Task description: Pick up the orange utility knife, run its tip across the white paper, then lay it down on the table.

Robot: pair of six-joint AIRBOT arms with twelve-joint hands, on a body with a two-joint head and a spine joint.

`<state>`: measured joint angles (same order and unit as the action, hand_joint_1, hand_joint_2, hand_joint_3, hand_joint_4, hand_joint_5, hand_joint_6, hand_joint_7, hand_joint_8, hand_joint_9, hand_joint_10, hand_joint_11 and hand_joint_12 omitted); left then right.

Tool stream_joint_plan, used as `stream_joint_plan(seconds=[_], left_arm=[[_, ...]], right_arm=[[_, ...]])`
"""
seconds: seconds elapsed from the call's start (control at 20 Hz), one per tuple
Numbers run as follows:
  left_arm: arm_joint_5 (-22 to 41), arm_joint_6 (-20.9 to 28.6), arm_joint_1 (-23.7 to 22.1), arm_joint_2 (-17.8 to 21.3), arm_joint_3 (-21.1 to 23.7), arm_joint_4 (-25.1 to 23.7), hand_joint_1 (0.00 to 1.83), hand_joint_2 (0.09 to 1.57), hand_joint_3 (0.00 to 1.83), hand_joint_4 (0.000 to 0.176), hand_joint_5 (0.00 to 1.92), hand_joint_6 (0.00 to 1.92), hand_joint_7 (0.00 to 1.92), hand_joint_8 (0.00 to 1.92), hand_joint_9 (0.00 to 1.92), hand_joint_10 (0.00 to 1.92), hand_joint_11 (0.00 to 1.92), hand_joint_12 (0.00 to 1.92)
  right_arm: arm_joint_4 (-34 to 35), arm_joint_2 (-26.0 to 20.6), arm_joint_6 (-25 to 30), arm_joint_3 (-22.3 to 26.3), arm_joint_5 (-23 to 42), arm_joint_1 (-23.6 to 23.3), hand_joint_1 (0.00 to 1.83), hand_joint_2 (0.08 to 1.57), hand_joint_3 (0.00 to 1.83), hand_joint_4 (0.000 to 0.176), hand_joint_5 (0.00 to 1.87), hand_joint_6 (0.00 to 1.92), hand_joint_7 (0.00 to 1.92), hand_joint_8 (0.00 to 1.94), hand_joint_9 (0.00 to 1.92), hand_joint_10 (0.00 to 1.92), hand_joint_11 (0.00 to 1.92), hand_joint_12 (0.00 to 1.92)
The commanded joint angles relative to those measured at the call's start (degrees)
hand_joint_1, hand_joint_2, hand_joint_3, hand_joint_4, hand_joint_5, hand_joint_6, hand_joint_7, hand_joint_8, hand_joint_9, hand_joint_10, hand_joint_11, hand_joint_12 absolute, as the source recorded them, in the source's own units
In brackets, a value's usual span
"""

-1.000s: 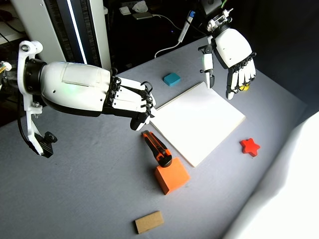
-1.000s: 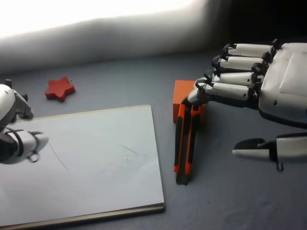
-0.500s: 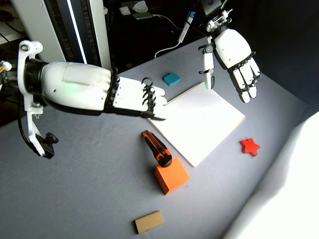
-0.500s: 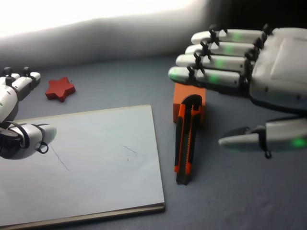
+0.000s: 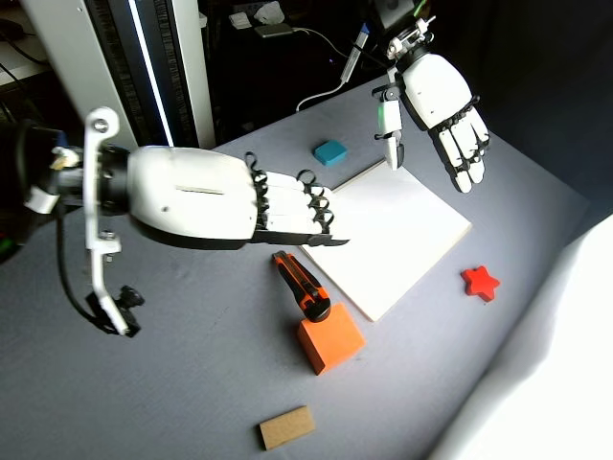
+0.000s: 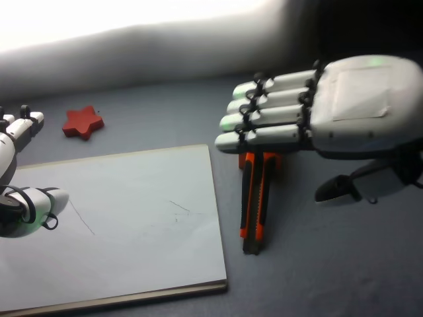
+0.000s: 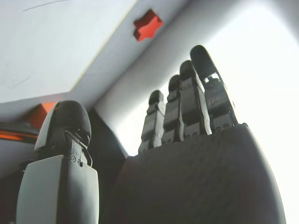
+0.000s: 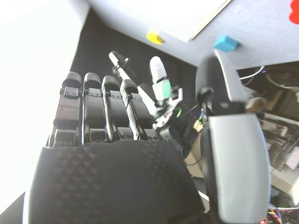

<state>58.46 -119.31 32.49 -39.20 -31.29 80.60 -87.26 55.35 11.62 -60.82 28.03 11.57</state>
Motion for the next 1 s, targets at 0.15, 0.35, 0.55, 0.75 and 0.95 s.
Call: stream_joint_plan(seconds=[0.15,0.35,0.55,0.75,0.95], left_arm=[[2.0,-0.2,-1.6,0.0,-0.4,-3.9,0.41,1.25,0.0,0.096,0.0,0.0,0.06,0.0,0.17,0.0,0.0,0.95],[1.4,-0.5,-2.8,-0.2,0.7,-3.9,0.39,1.26,0.0,0.096,0.0,0.0,0.05,0.0,0.16,0.0,0.0,0.93],[0.1,-1.3,-3.0,-0.4,1.3,-3.7,0.41,1.25,0.0,0.098,0.0,0.0,0.06,0.0,0.18,0.01,0.0,0.97],[-0.3,-1.6,-3.1,-0.5,0.3,-3.4,0.38,1.26,0.0,0.1,0.0,0.0,0.06,0.0,0.18,0.0,0.0,1.0],[-0.3,-2.4,-3.7,-1.7,-1.0,-3.4,0.37,1.27,0.0,0.097,0.0,0.0,0.06,0.0,0.17,0.0,0.0,0.99]], right_arm=[[-17.1,1.7,20.3,-1.2,-0.9,-4.9,1.13,1.08,0.0,0.0,0.0,0.0,0.0,0.0,0.0,0.0,0.0,0.0],[-26.6,4.9,26.8,-2.7,-1.7,-5.8,1.1,1.11,0.0,0.0,0.0,0.0,0.0,0.0,0.0,0.0,0.0,0.0],[-28.5,8.1,26.5,-3.8,-2.4,-6.0,1.07,1.12,0.0,0.0,0.0,0.0,0.0,0.0,0.0,0.0,0.0,0.0],[-32.5,10.4,21.6,-4.9,-3.3,-4.9,1.05,1.13,0.0,0.0,0.0,0.0,0.0,0.0,0.0,0.0,0.0,0.0],[-36.9,12.9,23.5,-7.8,-2.8,-4.0,1.01,1.15,0.0,0.0,0.0,0.0,0.0,0.0,0.0,0.0,0.0,0.0]])
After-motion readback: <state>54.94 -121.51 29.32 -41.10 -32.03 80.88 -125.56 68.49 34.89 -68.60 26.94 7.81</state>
